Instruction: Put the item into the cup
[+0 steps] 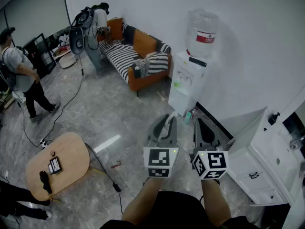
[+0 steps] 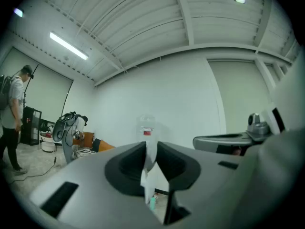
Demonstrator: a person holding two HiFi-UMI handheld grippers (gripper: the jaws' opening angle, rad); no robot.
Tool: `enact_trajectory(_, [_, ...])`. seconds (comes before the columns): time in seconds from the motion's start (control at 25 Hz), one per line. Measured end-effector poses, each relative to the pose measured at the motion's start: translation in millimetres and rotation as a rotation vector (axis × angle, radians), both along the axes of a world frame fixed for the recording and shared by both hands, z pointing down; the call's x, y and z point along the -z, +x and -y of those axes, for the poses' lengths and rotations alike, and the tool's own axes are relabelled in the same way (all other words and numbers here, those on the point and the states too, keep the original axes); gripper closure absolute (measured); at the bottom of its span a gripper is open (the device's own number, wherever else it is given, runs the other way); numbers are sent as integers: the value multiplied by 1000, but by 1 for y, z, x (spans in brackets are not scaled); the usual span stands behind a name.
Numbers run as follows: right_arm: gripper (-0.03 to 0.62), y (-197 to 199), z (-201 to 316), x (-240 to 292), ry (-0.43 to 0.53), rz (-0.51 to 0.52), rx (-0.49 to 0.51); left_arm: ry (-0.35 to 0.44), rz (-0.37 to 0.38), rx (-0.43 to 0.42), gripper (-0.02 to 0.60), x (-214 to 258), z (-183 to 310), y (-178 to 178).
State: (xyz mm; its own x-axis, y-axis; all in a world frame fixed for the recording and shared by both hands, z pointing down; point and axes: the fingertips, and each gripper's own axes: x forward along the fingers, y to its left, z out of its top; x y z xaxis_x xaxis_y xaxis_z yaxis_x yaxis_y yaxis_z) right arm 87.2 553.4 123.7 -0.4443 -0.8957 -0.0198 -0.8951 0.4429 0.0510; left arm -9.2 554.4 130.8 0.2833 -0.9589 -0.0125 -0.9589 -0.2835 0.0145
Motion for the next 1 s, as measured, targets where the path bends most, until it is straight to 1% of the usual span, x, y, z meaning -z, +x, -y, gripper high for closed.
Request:
enact_trajectory(0.28, [583,-3,1,-17,-31,-13,13,-49,-12,7,512,-22,6,-6])
enact_trajectory(0.44, [583,2,2,-19,-30,-32,1,-61,-15,-6,512,-26,10,0])
enact_trajectory(0.64, [583,11,6,-15,-18,-13,-24,-47,-19,-13,512,-23,15,4])
enact_trajectory(1.0, [583,18,11,-10,-11,-41,-43,-30,-45,3,512,-14,21,-4])
